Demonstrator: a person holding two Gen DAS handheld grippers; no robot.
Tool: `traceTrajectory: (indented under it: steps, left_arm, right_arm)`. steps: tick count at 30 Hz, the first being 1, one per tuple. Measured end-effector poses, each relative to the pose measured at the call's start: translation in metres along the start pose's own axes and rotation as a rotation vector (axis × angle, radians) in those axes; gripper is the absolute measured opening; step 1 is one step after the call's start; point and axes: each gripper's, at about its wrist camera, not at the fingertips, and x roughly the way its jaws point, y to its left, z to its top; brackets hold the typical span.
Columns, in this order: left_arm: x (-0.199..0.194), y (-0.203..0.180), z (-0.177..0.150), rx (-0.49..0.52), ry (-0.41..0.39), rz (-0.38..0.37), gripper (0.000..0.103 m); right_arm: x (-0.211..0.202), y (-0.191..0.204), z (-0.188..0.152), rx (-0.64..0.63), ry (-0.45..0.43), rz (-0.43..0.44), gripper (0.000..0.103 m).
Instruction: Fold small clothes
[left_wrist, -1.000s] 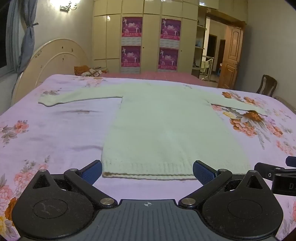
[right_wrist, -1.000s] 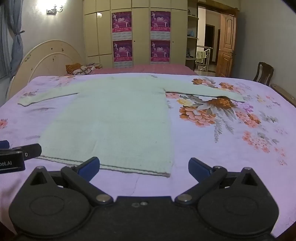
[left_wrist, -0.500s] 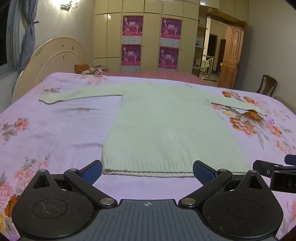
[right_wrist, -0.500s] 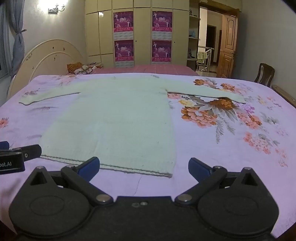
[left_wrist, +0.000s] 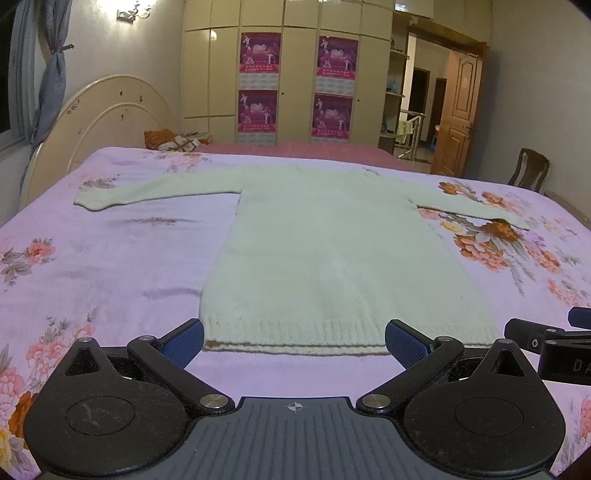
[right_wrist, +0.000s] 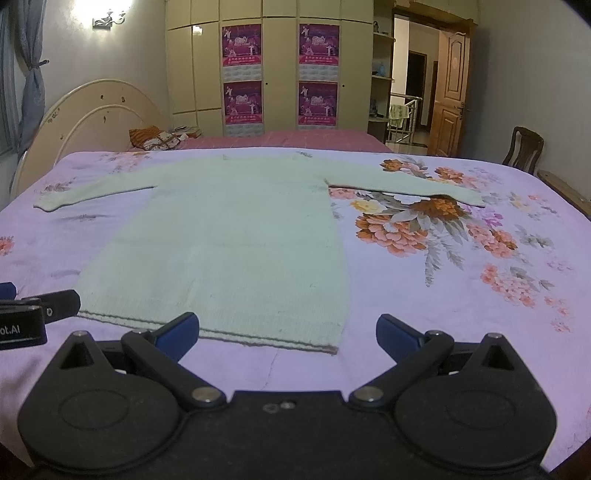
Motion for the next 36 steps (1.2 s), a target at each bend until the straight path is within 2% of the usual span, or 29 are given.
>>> traceTrajectory:
  steps: [36]
  left_arm:
    - [0.0034, 0.0045, 0.0025, 0.002, 0.009, -0.003, 0.103]
  right_arm:
    - [-0.0002, 0.0051, 0.0040, 0.012, -0.007, -0.005, 0.102]
